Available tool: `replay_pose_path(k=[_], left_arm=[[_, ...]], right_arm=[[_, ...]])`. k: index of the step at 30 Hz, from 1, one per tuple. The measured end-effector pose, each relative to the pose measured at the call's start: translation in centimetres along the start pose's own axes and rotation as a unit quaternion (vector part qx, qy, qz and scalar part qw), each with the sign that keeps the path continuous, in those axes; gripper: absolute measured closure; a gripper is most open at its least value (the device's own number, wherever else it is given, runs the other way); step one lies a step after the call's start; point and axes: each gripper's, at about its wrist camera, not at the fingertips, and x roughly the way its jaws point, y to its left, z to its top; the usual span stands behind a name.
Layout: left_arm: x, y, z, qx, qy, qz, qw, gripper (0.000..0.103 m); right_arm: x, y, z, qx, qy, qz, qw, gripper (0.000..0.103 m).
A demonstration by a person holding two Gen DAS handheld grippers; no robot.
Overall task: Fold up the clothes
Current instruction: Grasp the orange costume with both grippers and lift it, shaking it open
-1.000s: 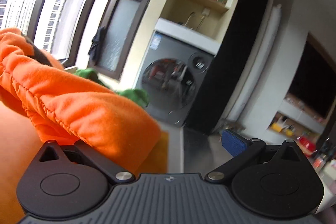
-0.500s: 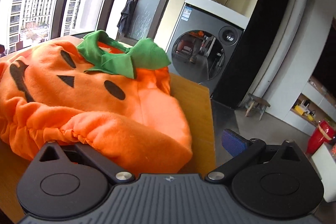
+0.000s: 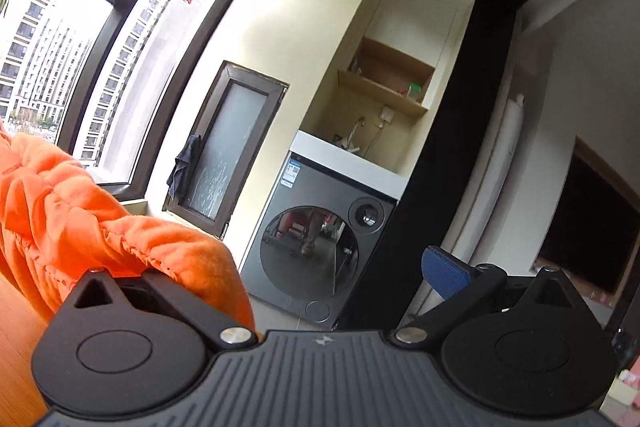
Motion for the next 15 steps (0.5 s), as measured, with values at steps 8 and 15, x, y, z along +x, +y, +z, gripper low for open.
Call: replay_pose_path(k=[8, 15], left_arm=[[7.5, 0.9, -0.3, -0.033, 0.034, 0.094, 0.9944, 0.000], [-2.3, 0.5, 8.4, -0.029, -0.245, 0.163, 0.9553, 0.000]], right_arm=[[9.2, 3.9, -5.4, -0.075, 0.155, 0.039, 0.984, 0.000], [6.3, -2.2, 2.4, 0.057, -0.083, -0.170, 0.980, 0.000]])
